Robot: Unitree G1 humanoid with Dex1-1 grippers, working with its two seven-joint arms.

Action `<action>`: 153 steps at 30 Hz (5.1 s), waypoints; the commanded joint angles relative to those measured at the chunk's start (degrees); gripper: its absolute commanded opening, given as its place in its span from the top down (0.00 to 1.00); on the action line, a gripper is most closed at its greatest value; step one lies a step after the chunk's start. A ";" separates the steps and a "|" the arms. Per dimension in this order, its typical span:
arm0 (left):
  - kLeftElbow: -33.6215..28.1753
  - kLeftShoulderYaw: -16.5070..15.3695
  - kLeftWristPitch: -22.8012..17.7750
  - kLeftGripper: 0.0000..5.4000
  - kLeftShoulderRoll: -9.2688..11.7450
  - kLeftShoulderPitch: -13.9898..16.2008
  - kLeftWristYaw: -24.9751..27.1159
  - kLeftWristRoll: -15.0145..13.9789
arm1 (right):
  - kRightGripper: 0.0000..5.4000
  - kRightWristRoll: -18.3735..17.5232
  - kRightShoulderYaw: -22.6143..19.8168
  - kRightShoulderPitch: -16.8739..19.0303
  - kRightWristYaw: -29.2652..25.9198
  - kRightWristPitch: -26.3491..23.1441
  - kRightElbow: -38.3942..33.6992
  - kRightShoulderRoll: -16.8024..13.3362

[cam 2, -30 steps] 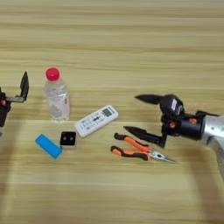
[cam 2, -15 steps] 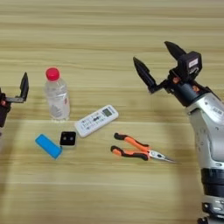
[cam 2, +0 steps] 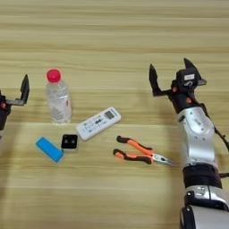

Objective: Move the objects on the table

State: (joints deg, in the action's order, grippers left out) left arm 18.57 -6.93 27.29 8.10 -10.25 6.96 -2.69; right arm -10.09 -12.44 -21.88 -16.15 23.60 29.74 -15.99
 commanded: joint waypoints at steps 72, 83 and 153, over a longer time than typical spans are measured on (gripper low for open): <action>-12.03 9.74 -22.86 0.00 1.85 -0.84 27.53 -16.41 | 0.01 8.08 2.97 -5.39 13.17 12.60 14.85 2.15; -6.39 11.54 -24.49 0.00 0.13 -4.47 24.53 -11.50 | 0.01 8.17 3.03 -5.34 13.28 12.86 14.87 2.28; -34.49 27.01 -35.93 0.40 13.08 8.43 55.42 -24.35 | 0.00 8.57 3.81 -5.09 14.47 11.74 12.88 3.45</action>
State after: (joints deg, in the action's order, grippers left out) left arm -16.98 19.76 -10.23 21.03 -1.14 61.77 -27.95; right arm -1.63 -8.75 -26.61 -1.77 36.51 43.33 -12.89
